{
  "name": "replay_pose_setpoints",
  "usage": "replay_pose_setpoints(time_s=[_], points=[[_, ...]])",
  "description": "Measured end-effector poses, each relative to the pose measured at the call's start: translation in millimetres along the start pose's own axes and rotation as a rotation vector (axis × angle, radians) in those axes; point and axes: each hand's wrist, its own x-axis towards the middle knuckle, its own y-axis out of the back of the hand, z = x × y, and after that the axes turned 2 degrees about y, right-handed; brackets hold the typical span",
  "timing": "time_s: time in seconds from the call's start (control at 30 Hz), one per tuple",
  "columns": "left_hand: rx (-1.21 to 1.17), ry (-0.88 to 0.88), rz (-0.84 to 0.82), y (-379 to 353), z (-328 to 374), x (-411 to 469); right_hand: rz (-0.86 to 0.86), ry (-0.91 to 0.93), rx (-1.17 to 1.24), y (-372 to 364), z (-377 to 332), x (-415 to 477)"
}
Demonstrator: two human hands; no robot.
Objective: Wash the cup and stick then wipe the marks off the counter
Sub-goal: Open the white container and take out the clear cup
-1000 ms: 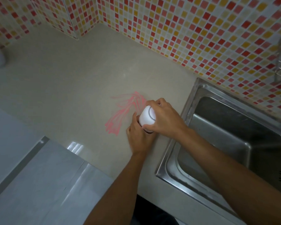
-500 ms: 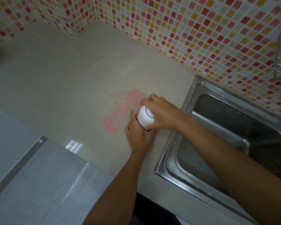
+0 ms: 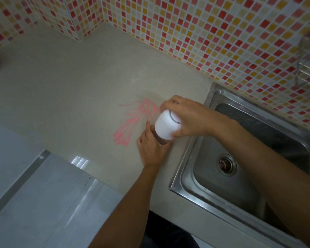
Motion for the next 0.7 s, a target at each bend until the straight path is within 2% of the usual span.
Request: replay_pose_setpoints(time_s=[0.1,0.2,0.33,0.4,0.5,0.57,0.63,0.7], points=[[0.032,0.007,0.001,-1,-1,0,0.111,-0.058,0.061,19,6,-11],[0.043,0.016,-0.026,1,0,1,0.240,-0.236,0.114,28,25,-27],[0.068,-0.001,-0.009,2,1,0,0.503,-0.486,0.489,4,56,-36],[0.080,-0.009,0.005,1,2,0,0.580,-0.589,0.699,-15,71,-35],[0.097,-0.011,0.023,1,4,0,0.622,-0.702,1.084,-43,86,-33],[0.099,-0.013,0.031,0,5,0,0.600,-0.708,1.268,-62,91,-32],[0.095,-0.021,0.034,0,4,0,0.565,-0.696,1.259,-81,92,-30],[0.099,-0.026,0.040,-1,3,0,0.569,-0.680,1.130,-98,91,-26]])
